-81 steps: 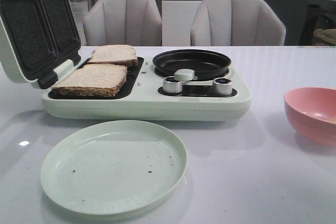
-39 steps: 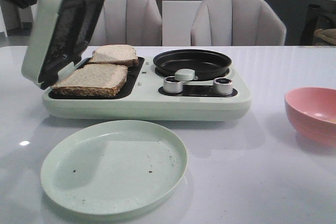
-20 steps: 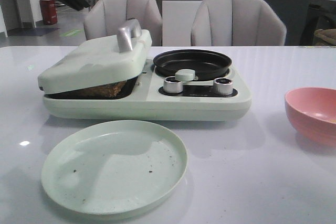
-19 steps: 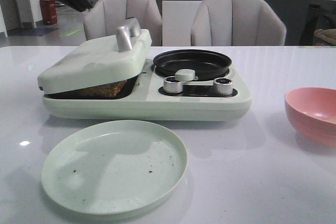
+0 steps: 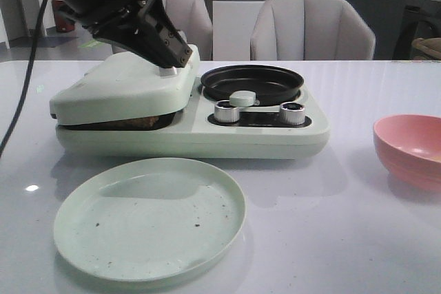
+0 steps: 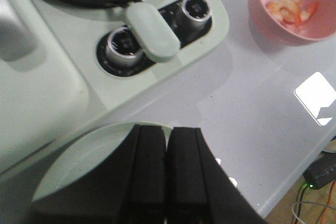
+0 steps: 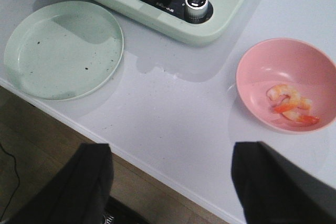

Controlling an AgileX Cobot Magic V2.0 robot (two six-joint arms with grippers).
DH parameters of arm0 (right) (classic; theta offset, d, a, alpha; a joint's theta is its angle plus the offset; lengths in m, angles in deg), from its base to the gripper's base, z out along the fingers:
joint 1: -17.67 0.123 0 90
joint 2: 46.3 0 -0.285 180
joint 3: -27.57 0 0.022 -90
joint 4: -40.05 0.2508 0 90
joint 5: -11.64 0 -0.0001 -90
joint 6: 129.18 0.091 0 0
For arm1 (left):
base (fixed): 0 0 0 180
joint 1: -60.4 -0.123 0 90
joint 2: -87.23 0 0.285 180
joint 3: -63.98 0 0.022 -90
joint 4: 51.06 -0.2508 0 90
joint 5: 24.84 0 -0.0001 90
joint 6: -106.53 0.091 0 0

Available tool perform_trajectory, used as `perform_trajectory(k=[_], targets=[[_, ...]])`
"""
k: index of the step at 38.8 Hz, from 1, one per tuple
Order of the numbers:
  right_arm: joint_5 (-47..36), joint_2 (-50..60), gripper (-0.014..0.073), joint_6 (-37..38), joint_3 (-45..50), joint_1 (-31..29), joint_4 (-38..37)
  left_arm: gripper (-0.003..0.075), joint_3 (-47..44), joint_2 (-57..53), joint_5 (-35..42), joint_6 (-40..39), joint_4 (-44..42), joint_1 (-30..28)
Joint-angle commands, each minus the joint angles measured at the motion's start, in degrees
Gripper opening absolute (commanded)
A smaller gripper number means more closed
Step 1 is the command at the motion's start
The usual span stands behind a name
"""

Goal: Make breakfast with bread and shrimp
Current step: 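Press the closed lid down and lift the left gripper away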

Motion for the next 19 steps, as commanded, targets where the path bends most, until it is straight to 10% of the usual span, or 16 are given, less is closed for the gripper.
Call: perform_trajectory(k=[1,19], targets=[[-4.03,0.15,0.0577,-0.03,-1.59,-0.1,0.21,0.0099,-1.93,-6.13,5.31,1.52,0.53,3.18],[-4.03,0.15,0.0577,-0.03,-1.59,-0.1,0.21,0.0099,-17.05,-23.76,17.49,1.67,-1.43,13.43]])
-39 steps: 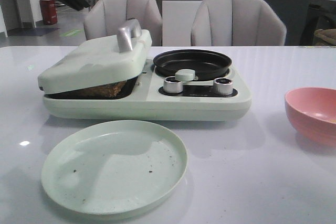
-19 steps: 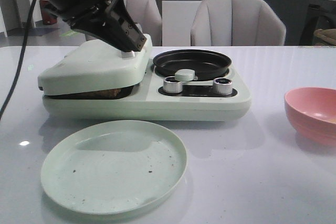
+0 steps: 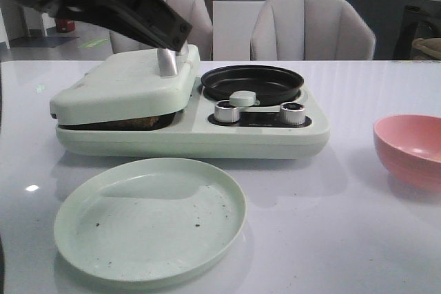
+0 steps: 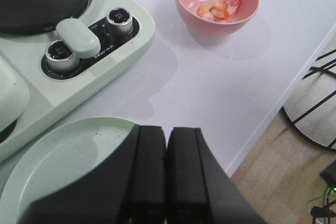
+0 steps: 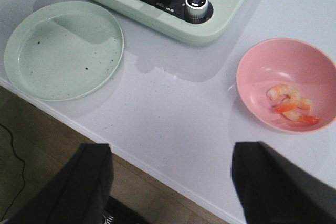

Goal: Make breakfast with bread and shrimp
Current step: 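Press the closed lid down and lift the left gripper away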

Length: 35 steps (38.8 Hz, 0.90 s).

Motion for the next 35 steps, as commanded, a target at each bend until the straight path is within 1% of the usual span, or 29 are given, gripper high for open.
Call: perform_trajectory(k=[1,12,16,22,26,30,35], targets=[[-4.03,0.15,0.0577,-0.03,-1.59,-0.1,0.21,0.0099,-0.77,-5.0,5.09,0.11,0.82,1.28],[-6.43,0.15,0.0577,-0.03,-1.58,-0.1,0.21,0.0099,-5.33,-12.57,5.09,0.11,0.82,1.96],[-8.65,0.15,0.0577,-0.03,-1.58,-0.1,0.21,0.0099,-5.33,-12.76,5.99,0.11,0.82,1.96],[-9.73,0.15,0.0577,-0.03,-1.58,-0.1,0.21,0.0099,-5.33,-12.53,6.41,0.11,0.82,1.96],[-10.48,-0.53,0.0577,0.03,-1.75,-0.15,-2.42,0.0099,-5.33,-12.53,6.41,0.11,0.82,1.96],[-9.87,-3.02,0.0577,1.71,-3.09,-1.32,-4.23,0.0099,-5.33,-12.53,6.41,0.11,0.82,1.96],[-6.74,-8.68,0.0577,1.84,-6.58,-4.8,-4.29,0.0099,-5.33,-12.53,6.41,0.11,0.82,1.96]])
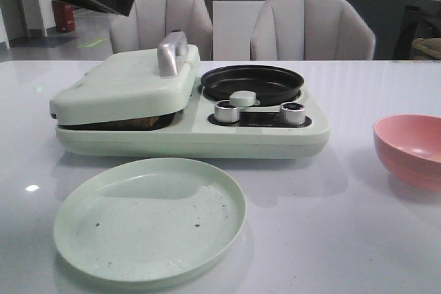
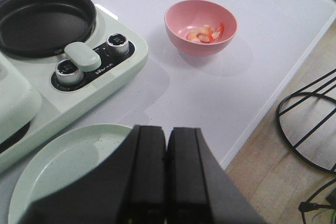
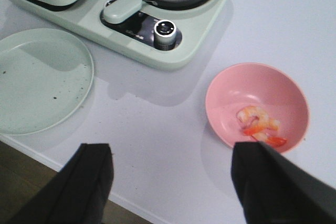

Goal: Make breakfast with bread and shrimp
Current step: 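Press the closed lid down and lift the left gripper away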

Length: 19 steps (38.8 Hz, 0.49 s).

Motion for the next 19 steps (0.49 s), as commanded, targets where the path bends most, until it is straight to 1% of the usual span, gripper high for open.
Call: perform_trajectory(k=[1,5,12,16,19], targets=[[-1.42,-4.24,0.0577,0.23,-4.26,-2.91,-0.72,0.0099,1.73,-0.85,3.78,0.11,0.82,0.47],[1.18,-9.41,0.0577,0.23,-6.76,-6.55,-0.72,0.0099,1.73,-0.85,3.78,0.11,0.82,0.47],[4.68,-18.91,0.0577,0.23,-10.56,-15.16,-0.36,0.0099,1.73,-0.85,3.78,0.11,0.82,0.47],[4.19,-23.72,0.0577,0.23,-12.1,-19.72,-0.4,0.0099,1.73,-0.85,3.78,0.11,0.82,0.47],[2.8,-26.88,0.0577,0.23,-13.06,-21.96,-0.4,0.0099,1.73,-0.85,3.78,0.11,0.82,0.47]])
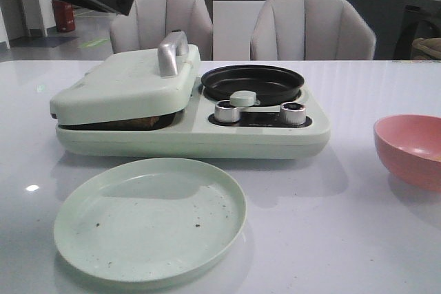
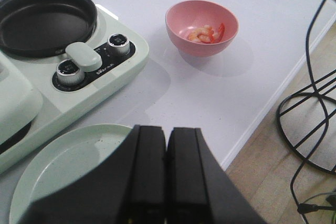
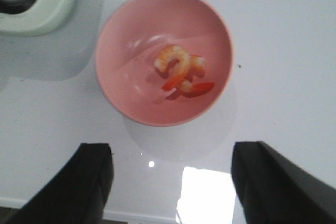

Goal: Make breakfast with bread and shrimp
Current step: 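Press the closed lid down and lift the left gripper away, then grasp the rim of the pink bowl with the right gripper and lift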

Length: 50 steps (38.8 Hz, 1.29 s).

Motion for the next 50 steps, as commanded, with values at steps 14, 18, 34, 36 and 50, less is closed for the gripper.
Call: perform_trajectory(k=[14,18,34,36,50], targets=[[-19.05,-12.33,0.0577,-3.53,-3.6,-4.37,-0.58,0.0099,1.73,-0.85,3.78,0.11,0.82,0.47],[-20.95,-15.15,0.0577,-6.96,-3.87,-4.24,-0.58,0.0099,1.73,-0.85,3.78,0.11,0.82,0.47],[-15.66,-29.18,0.0542,-8.04,-12.35,-4.24,-0.58,0.0099,1.73,-0.85,3.78,0.11,0.82,0.47],[-14.18,-30.46,0.051,-8.12,-13.52,-4.24,-0.58,0.0099,1.73,-0.85,3.78,0.11,0.82,0.47],[-6.05,-34.74,0.0239,-10.23,-18.49,-4.24,-0.58,0.0099,1.73,-0.85,3.78,0.11,0.82,0.47]])
